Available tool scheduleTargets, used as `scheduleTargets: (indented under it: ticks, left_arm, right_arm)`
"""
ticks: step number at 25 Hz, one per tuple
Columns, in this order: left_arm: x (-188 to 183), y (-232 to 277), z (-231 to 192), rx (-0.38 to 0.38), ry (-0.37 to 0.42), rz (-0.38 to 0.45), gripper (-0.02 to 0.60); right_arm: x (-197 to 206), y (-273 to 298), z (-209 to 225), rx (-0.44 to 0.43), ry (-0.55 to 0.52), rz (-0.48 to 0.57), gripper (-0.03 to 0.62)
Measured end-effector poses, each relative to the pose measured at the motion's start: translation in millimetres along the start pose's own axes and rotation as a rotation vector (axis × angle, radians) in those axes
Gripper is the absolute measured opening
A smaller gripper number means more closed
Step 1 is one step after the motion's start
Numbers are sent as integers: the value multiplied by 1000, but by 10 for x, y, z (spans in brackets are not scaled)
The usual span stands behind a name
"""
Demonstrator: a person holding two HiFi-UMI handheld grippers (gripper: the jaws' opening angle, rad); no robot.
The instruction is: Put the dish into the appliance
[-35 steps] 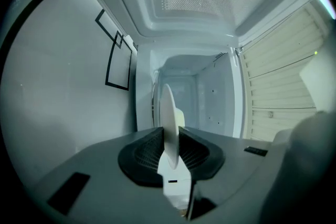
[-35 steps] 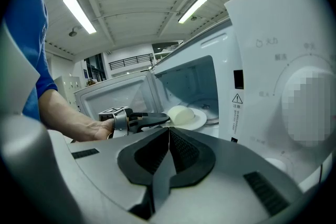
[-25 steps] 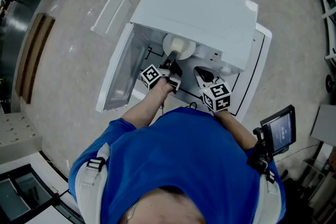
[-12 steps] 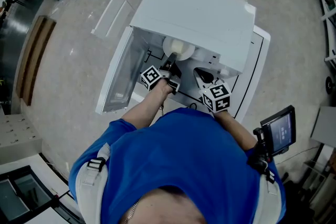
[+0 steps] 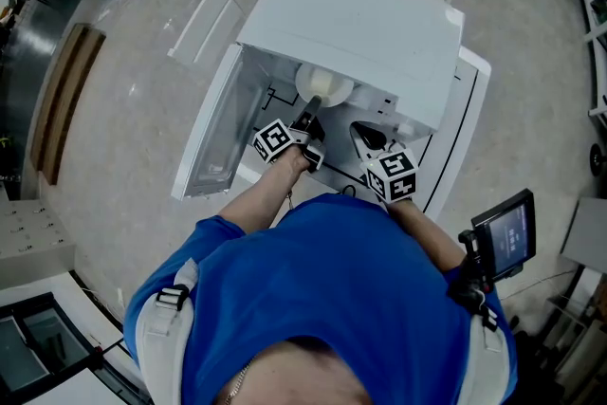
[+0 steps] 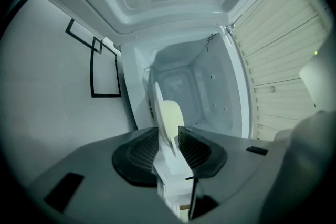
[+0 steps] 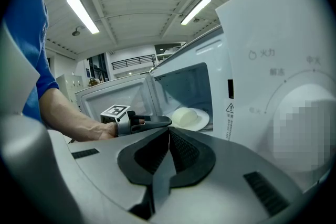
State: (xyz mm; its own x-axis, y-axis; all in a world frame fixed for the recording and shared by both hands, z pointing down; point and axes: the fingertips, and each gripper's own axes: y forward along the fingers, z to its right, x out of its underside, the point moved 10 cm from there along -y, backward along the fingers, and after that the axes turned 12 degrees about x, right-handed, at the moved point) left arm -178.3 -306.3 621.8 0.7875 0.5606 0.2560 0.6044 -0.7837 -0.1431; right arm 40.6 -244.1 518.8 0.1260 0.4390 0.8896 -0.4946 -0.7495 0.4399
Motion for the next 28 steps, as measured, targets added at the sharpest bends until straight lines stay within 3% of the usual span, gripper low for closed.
scheduleTargets:
  ticks: [7, 14, 28]
  left_arm:
    - [22, -112, 33, -38, 70, -24, 103]
    - [13, -157, 97, -126, 196, -70, 101]
    - [-36, 46, 151, -192, 235, -112, 84]
  right_arm:
    - [30, -3, -8, -12, -6, 3, 2]
    - [37, 3, -15, -20, -7, 6, 2]
    - [20, 16, 15, -13, -3, 17, 2]
